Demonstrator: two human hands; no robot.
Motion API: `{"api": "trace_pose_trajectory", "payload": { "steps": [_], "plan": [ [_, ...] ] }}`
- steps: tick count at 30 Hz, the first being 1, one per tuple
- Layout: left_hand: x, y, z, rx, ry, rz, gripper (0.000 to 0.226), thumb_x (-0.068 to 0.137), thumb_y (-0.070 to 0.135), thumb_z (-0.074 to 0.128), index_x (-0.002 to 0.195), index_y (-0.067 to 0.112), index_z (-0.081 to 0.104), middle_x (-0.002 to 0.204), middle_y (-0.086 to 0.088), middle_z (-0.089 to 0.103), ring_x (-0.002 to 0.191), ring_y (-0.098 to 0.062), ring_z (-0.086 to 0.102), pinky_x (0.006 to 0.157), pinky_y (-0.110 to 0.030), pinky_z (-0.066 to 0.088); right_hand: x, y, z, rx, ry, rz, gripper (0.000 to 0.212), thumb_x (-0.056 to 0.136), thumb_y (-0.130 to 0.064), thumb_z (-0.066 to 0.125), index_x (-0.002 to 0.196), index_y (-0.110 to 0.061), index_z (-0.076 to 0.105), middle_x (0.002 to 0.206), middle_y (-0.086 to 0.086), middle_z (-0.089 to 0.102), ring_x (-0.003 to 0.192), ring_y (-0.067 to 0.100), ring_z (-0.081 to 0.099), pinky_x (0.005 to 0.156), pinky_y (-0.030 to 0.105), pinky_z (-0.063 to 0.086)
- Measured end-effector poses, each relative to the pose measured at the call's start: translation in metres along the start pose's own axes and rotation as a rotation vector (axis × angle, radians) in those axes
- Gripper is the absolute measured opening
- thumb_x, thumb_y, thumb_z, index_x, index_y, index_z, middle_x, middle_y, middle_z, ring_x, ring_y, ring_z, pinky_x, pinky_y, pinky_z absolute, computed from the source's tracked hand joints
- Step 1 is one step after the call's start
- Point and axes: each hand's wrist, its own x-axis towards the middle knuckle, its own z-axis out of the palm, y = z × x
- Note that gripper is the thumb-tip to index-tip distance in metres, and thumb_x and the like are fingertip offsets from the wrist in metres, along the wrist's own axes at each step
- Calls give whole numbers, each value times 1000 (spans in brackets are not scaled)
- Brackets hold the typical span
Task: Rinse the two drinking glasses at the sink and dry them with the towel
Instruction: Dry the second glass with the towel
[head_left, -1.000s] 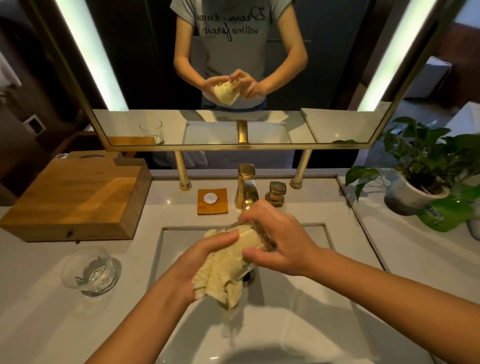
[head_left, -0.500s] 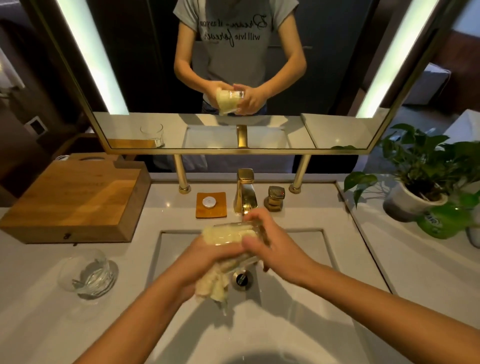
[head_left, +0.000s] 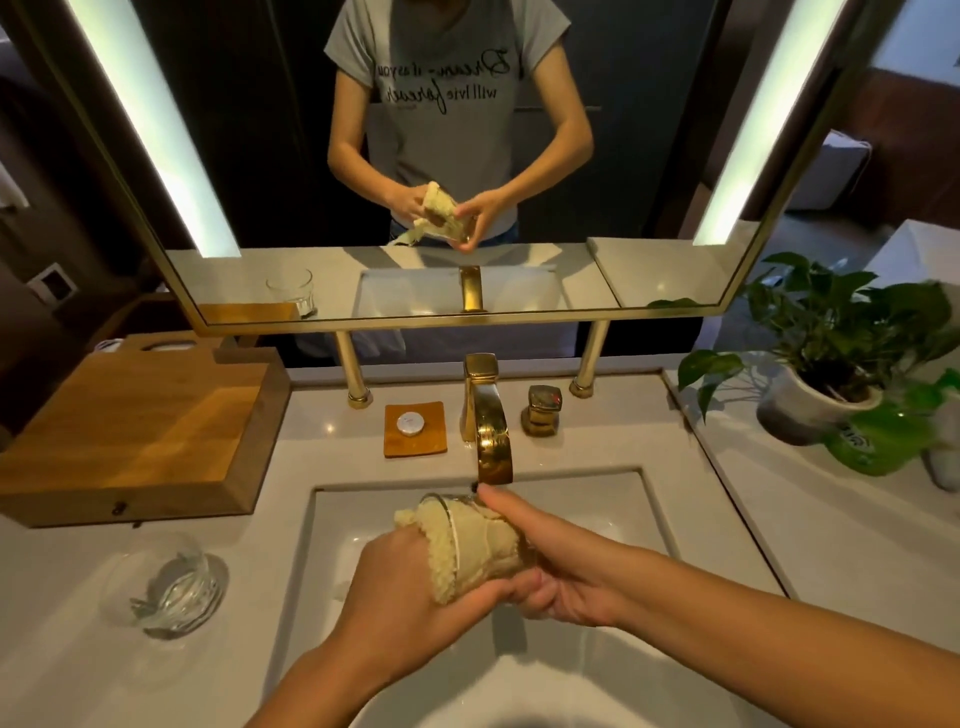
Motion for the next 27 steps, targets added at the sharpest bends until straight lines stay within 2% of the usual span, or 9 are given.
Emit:
{"api": "trace_pose_trajectory", "payload": {
  "steps": [3,6,9,12,15,18,23,25,27],
  "plan": [
    [-4,-2,-3,-160,0,-53,38,74,63,60,102,38,63,85,20,71,79,1,63,67,-15,49,-2,-3,-14,-267,-103,-37,46,86,-64,48,96,-20,60,66,-1,64,47,6,56,41,12,45],
    [8,-2,-19,-518,-232,-276,26,70,38,79,92,33,67,75,18,70,61,2,62,54,-15,47,-6,-22,-27,-598,-180,-123,61,75,-62,62,127,-33,48,110,4,66,92,24,69,64,26,61],
    [19,1,-25,-529,-369,-272,23,72,33,79,91,34,65,73,20,68,59,3,61,49,-12,44,-7,-33,-23,-808,-273,-102,67,63,-55,76,121,-47,43,118,-2,59,100,22,67,69,28,61],
    [20,4,-20,-561,-217,-393,5,83,28,68,83,31,63,65,13,68,53,5,59,49,-11,44,-1,-29,-26,-709,-162,-214,40,81,-48,67,117,-42,49,110,-2,61,87,11,69,63,23,57],
    [18,-2,-21,-710,153,-636,20,93,30,49,80,24,62,64,9,69,61,0,64,57,-16,49,6,-17,-30,-500,-9,-283,57,79,-53,58,129,-27,49,110,2,62,89,13,66,64,27,56],
    [11,1,-24,-765,414,-684,15,95,27,44,99,25,59,86,14,63,78,2,59,59,-7,46,12,-2,-28,-205,119,-466,55,81,-60,60,128,-32,50,116,1,65,101,21,67,76,33,56],
    [1,29,13,-861,193,-597,38,81,20,70,109,35,50,104,18,58,94,14,57,69,1,42,29,17,4,-175,218,-676,78,61,-75,66,125,-35,44,130,3,59,115,19,62,92,35,54],
    [2,23,24,-829,193,-573,65,62,29,79,119,33,48,114,15,59,104,11,55,80,-2,44,32,21,10,-250,203,-654,59,71,-63,61,119,-35,44,133,5,54,122,19,56,104,36,47],
    [4,15,23,-788,190,-552,63,59,23,82,111,37,51,111,16,61,101,12,58,82,-2,43,26,16,4,-388,171,-592,45,77,-54,54,118,-38,44,132,-1,52,121,14,54,102,32,47]
  ]
}}
